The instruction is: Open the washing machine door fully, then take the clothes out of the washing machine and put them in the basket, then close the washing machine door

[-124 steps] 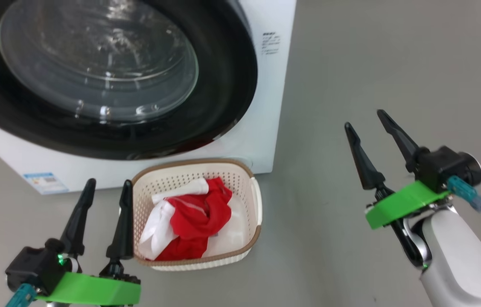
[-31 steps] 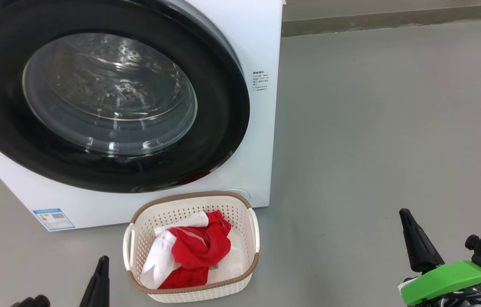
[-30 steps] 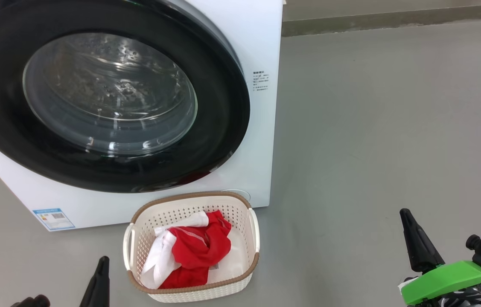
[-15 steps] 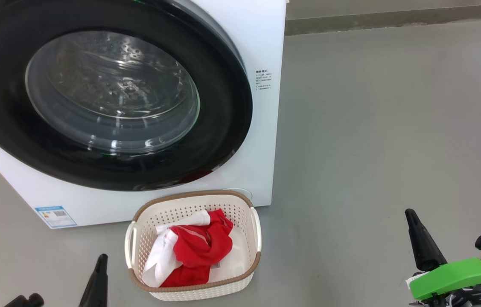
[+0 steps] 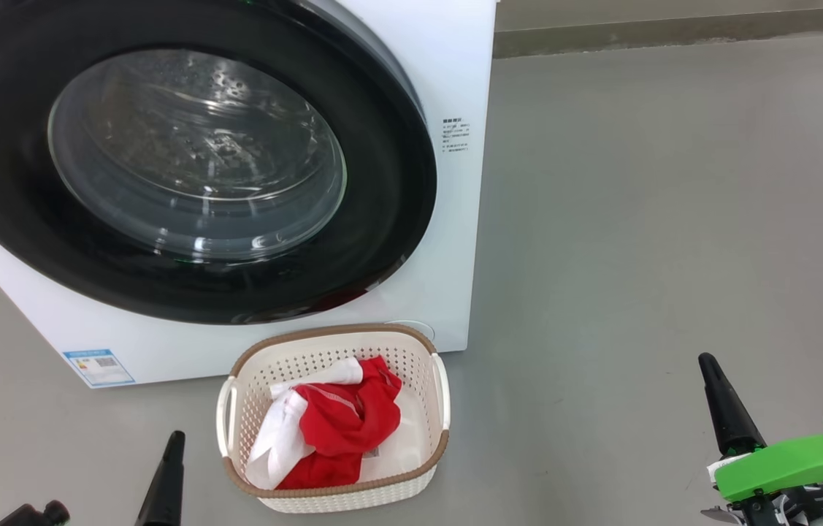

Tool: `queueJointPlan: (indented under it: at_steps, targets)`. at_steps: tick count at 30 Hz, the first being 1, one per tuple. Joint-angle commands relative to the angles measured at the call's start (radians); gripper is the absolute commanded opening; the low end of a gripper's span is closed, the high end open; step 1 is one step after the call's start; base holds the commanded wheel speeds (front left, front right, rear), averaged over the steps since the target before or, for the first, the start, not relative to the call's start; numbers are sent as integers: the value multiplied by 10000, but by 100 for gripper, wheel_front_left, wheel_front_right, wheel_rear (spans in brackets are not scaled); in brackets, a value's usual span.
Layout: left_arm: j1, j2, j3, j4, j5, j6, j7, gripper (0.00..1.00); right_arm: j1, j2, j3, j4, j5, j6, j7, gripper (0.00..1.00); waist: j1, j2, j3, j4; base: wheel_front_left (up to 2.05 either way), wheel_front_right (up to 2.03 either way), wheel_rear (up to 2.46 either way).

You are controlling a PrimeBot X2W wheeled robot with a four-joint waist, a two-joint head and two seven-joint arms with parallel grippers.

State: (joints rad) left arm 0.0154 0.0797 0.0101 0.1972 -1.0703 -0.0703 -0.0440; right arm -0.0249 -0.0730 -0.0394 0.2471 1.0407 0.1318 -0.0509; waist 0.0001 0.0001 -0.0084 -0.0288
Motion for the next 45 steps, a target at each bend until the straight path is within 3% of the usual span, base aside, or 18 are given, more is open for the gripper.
queueJointPlan:
  at_steps: [1, 45]
  targets:
    - [-503, 62, 312, -168, -350, -113, 124, 0, -502, -76, 16, -223, 393, 5, 87, 0, -1, -1, 5, 13, 0, 0, 0]
    - [-1127, -241, 934, 386, -4632, -531, 1360, 0, -776, 137, -575, -56, 4939, -9, 1365, 0, -1, -1, 99, 247, 0, 0, 0]
